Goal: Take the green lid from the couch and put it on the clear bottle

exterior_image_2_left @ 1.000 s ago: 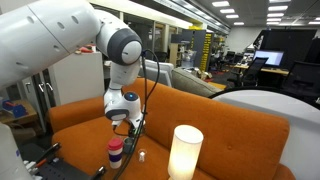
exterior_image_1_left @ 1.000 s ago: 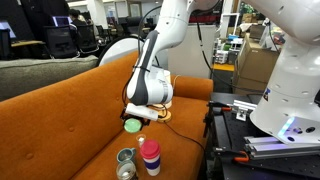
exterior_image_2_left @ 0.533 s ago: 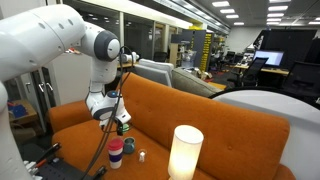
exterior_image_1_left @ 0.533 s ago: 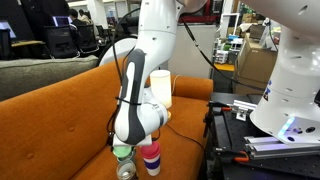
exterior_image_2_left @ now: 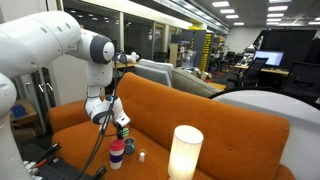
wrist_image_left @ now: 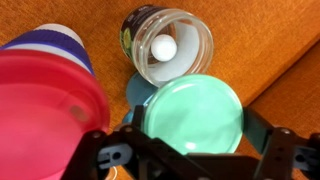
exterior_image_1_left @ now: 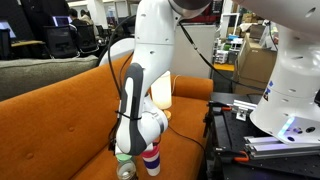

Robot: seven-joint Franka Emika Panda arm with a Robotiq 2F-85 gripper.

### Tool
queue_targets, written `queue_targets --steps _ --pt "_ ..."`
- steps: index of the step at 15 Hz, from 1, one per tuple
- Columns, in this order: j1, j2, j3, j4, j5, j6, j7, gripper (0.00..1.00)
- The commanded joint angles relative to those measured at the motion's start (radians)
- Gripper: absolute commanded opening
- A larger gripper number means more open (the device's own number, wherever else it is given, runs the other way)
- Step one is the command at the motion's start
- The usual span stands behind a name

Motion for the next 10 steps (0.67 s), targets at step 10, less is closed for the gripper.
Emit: queue_targets --steps 10 --pt "0.138 -0.083 -0.096 -0.056 0.063 0.014 -0.021 0.70"
